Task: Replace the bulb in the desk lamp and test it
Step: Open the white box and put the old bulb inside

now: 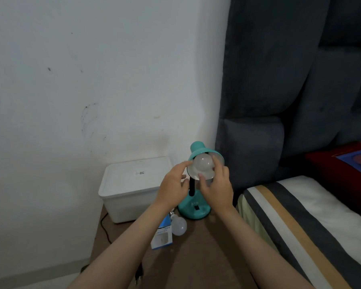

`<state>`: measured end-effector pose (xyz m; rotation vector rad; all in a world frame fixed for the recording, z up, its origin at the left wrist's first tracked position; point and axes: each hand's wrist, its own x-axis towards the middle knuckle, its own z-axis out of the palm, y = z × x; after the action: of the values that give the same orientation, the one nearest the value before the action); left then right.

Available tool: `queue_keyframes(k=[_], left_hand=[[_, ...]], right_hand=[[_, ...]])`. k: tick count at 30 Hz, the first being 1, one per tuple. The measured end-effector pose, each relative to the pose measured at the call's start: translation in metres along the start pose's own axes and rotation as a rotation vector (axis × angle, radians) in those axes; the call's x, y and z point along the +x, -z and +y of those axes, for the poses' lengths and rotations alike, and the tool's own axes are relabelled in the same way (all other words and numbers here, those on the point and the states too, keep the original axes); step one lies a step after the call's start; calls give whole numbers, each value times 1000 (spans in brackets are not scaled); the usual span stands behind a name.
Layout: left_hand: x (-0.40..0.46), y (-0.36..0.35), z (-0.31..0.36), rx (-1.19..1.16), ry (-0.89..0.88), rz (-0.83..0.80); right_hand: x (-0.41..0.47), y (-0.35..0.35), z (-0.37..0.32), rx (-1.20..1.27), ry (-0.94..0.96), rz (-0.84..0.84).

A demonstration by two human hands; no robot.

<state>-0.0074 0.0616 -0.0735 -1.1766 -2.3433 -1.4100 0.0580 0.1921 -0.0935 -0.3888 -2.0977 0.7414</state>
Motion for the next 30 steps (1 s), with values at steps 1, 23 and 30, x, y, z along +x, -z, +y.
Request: queue_keyframes(k=[1,23,30], left_hand=[[-7,2,0,-12,39,-10],[-69,135,-141,195,614,282],[-65,132,-156,149,548,236]], right_hand=[[-7,-1,-1,11,2,20],[13,-125,-21,-8,-194,-620],[12,-132,-15,112,-189,-643]])
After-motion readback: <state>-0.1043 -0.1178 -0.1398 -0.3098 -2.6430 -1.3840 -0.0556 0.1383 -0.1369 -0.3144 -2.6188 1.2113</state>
